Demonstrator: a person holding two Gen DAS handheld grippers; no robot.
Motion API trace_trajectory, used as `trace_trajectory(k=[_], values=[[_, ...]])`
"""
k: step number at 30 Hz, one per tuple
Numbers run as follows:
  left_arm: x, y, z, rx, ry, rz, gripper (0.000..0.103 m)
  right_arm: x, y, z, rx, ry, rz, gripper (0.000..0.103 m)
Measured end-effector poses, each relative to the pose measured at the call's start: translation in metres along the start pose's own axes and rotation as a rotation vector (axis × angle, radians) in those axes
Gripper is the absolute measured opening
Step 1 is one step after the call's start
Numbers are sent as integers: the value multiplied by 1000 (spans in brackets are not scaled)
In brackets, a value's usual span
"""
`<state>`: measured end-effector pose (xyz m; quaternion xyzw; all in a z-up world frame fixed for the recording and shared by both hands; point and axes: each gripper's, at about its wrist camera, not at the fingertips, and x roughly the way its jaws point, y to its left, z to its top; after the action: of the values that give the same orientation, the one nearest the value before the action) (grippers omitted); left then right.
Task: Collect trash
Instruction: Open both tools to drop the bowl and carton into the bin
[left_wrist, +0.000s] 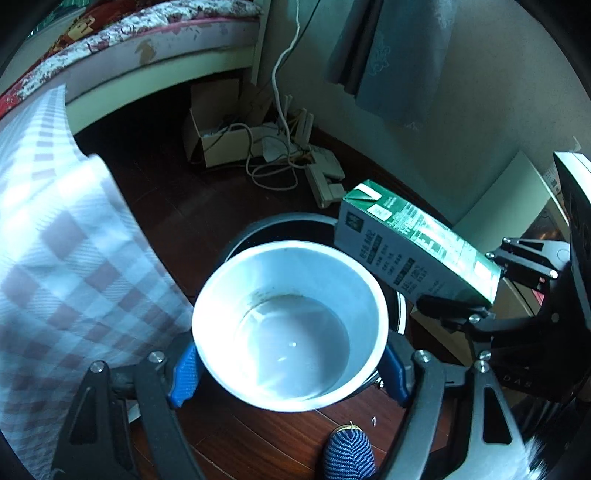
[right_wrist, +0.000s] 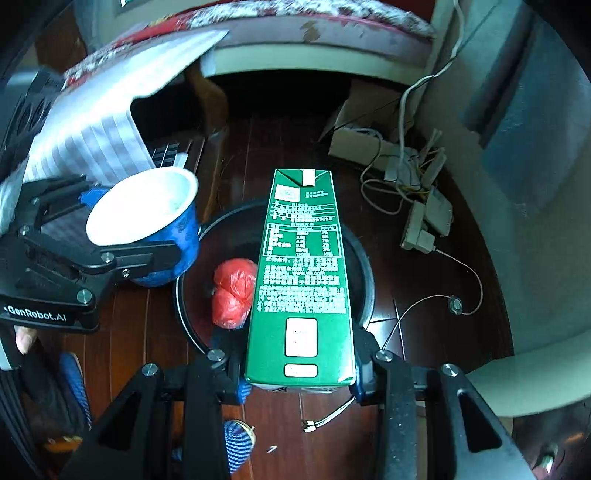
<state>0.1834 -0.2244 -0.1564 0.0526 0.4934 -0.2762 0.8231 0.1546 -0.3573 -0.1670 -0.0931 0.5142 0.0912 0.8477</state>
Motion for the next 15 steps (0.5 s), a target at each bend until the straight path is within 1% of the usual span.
trace_trajectory(k=[4,6,7,8,9,11,13,15], values=[[19,-1,3,-1,41,-26,80,18,-5,3,-10,25,27,42],[29,-1,5,-15,53,-50,82,30,-7,2,-19,42,61,44],[36,1,5,-42,73,-58,94,38,-9,0,-18,51,39,61],[40,4,4,-71,82,-68,101,46,-11,-4,-13,69,2,77],[42,7,2,-98,76,-63,102,53,-16,-8,-6,89,-12,97],[44,11,-5,-124,66,-19,102,60,-22,-16,25,119,-37,98],[47,12,-13,-118,72,24,102,63,-26,-20,46,137,-51,99],[47,14,-19,-113,58,72,102,63,-29,-22,69,141,-52,102]])
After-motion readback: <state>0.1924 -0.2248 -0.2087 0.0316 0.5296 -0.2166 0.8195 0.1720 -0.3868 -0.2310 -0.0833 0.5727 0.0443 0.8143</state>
